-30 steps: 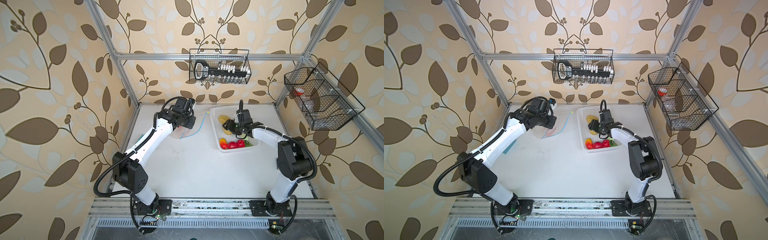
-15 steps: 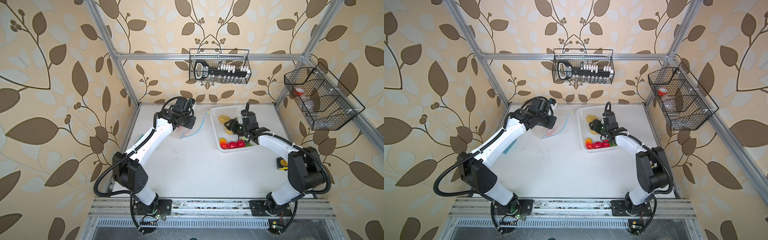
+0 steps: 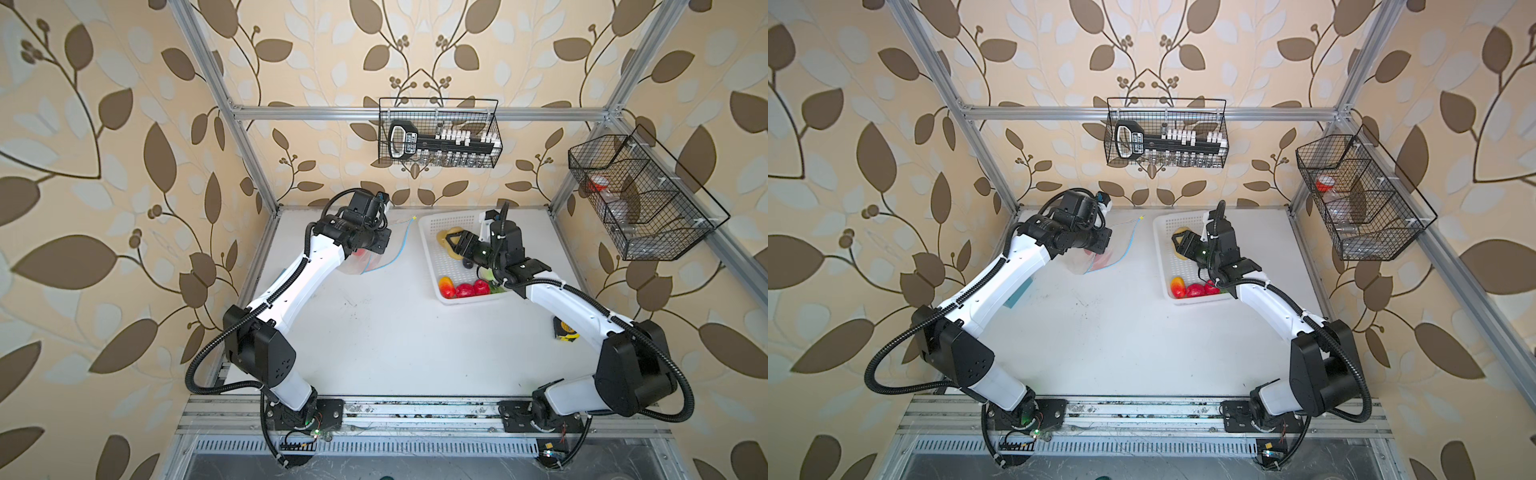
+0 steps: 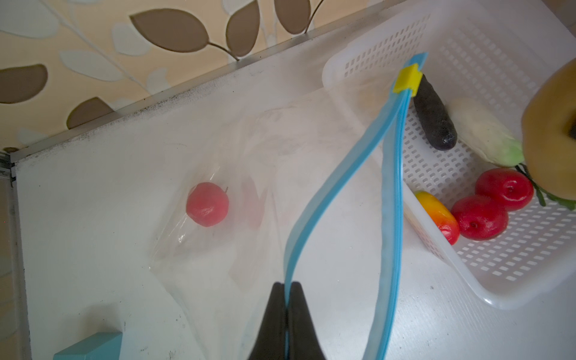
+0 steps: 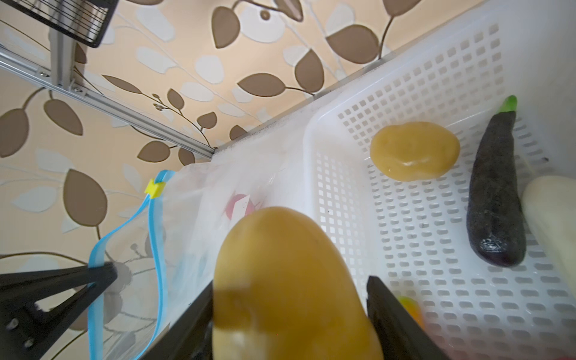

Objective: Place the food in the zip-top bag and seal the zipper
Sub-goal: 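Carry the yellow potato with the right gripper toward the bag mouth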

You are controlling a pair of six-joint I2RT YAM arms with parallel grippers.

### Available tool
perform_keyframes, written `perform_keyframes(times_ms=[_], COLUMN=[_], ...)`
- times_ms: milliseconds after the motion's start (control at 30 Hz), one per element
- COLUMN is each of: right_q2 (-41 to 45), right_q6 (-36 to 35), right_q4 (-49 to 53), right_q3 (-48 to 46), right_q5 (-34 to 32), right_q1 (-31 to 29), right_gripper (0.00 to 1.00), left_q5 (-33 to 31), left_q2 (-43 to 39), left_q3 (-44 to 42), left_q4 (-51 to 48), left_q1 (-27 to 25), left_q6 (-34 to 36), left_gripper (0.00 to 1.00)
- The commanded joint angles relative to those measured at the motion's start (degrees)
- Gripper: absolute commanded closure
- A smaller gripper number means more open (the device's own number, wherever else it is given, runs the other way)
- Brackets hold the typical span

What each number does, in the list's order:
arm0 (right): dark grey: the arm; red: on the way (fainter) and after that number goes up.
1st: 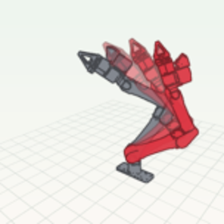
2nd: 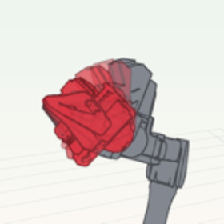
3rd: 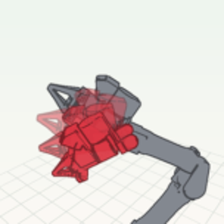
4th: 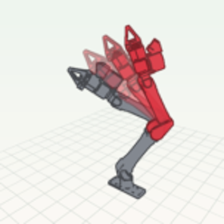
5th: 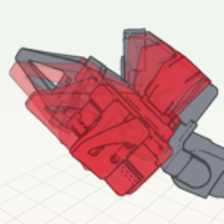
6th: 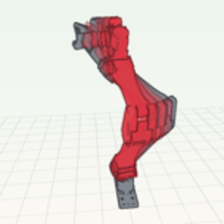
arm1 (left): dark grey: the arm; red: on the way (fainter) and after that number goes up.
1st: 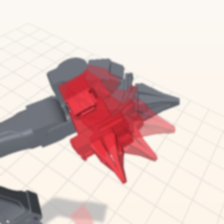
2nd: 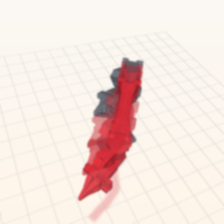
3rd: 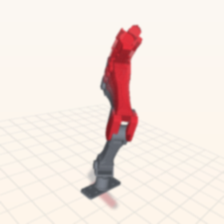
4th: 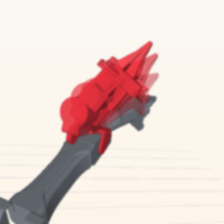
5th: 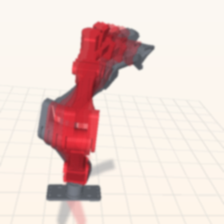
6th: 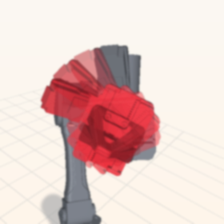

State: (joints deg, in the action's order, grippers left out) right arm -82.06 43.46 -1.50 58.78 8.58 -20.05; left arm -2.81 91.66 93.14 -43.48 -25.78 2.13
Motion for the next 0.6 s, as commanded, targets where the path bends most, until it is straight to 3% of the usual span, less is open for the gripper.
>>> perform_keyframes(times_ms=[0,567], right_q2=[2.56,7.13], right_q6=[0.79,1.07], right_q4=[-2.97,-11.38], right_q3=[-1.71,-4.20], right_q5=[-1.54,-3.99], right_q1=[-1.16,-5.39], right_gripper=[0.69,0.68], left_q5=[1.58,3.44], left_q2=[-1.02,2.60], left_q3=[1.95,5.02], left_q4=[-0.72,-1.84], left_q1=[0.29,0.29], left_q6=[-0.55,-0.57], left_gripper=[1.00,1.00])
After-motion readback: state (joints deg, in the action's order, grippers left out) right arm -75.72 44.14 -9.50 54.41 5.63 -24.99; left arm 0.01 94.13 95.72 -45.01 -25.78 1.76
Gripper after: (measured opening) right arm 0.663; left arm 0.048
